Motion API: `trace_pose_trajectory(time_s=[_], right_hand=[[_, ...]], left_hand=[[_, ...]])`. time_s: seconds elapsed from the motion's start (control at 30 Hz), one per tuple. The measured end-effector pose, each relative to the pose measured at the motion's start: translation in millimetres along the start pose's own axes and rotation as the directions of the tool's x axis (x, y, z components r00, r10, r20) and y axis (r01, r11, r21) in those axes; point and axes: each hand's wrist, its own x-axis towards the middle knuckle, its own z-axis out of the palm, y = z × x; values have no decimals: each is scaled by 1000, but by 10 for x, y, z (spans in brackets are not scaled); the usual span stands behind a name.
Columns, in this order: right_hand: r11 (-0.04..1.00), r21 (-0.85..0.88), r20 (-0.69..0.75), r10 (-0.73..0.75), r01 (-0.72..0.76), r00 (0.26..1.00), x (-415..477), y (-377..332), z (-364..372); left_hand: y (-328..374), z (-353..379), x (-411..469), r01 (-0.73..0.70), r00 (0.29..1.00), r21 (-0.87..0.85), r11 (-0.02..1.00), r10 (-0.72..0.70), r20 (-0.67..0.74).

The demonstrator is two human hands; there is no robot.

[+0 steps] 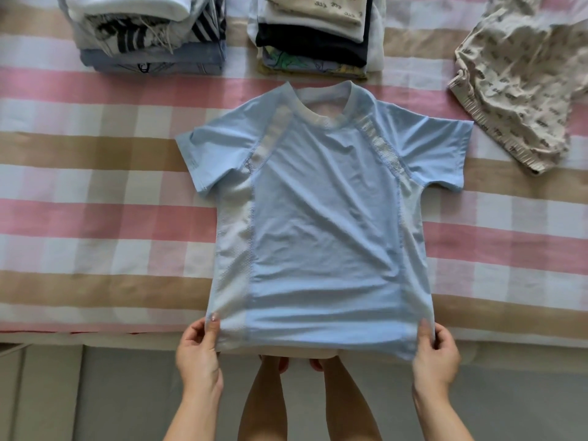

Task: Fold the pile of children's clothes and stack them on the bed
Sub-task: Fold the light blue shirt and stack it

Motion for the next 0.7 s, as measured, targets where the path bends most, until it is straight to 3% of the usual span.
trace_pose_trajectory(time_s=[0.17,0.27,0.37,0.47,0.57,0.7], right_hand=[[997,-55,-3,53,-53,999,35,74,37],[992,-101,-36,67,-70,997,59,-55,92],[972,-211,-130,-131,102,983,8,-388,148],[928,-177,-13,-335,327,942,-73,-872,323],[863,-57,206,-482,502,851,-129,-1422,704],[715,38,434,-641,698,633,-68,-2131,1514]], left_hand=[[-92,-61,85,-21,996,49,999,25,-82],[-6,52,108,-144,980,155,977,162,-113],[221,211,132,-319,933,242,916,349,-89],[534,457,178,-419,903,246,874,430,8],[894,770,332,-422,906,200,884,419,59],[1322,1098,698,-366,931,139,920,359,70]])
